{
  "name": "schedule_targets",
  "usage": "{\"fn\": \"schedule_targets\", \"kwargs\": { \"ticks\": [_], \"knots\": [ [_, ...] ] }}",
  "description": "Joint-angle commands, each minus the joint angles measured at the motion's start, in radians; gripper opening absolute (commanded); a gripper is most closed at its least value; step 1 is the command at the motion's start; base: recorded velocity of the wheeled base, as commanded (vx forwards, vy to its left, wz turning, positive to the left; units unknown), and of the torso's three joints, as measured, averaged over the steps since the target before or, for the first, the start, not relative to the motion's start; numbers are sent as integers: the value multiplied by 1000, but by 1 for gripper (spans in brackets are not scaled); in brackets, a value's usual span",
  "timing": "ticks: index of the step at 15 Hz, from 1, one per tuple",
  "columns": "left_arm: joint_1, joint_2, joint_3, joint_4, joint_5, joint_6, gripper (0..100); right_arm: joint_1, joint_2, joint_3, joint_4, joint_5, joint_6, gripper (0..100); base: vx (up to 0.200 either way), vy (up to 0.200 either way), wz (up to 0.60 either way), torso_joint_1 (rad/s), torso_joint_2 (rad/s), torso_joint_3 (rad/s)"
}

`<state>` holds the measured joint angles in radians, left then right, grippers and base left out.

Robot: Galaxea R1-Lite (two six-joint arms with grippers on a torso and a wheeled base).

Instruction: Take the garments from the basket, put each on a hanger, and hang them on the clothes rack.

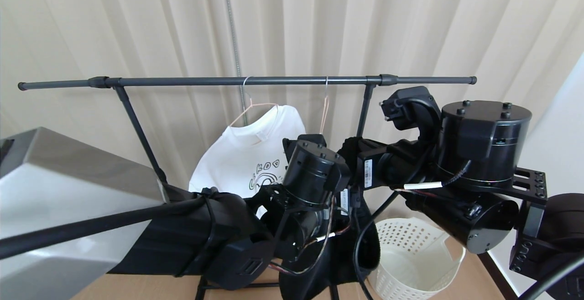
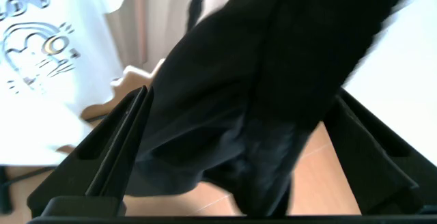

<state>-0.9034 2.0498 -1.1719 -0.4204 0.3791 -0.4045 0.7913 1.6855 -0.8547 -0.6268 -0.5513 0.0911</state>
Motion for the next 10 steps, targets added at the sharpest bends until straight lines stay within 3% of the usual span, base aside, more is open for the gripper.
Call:
{"fn": "schedule_targets", "kwargs": {
  "ticks": [1,10],
  "knots": [
    [6,4,29,5,3,1,100,0,-7,-3,-5,-9,1,0,0,0,0,0,0,0],
    [34,101,17,-18,15,13,100,-6,-29,-10,-5,-12,-1,0,0,0,0,0,0,0]
  ]
}}
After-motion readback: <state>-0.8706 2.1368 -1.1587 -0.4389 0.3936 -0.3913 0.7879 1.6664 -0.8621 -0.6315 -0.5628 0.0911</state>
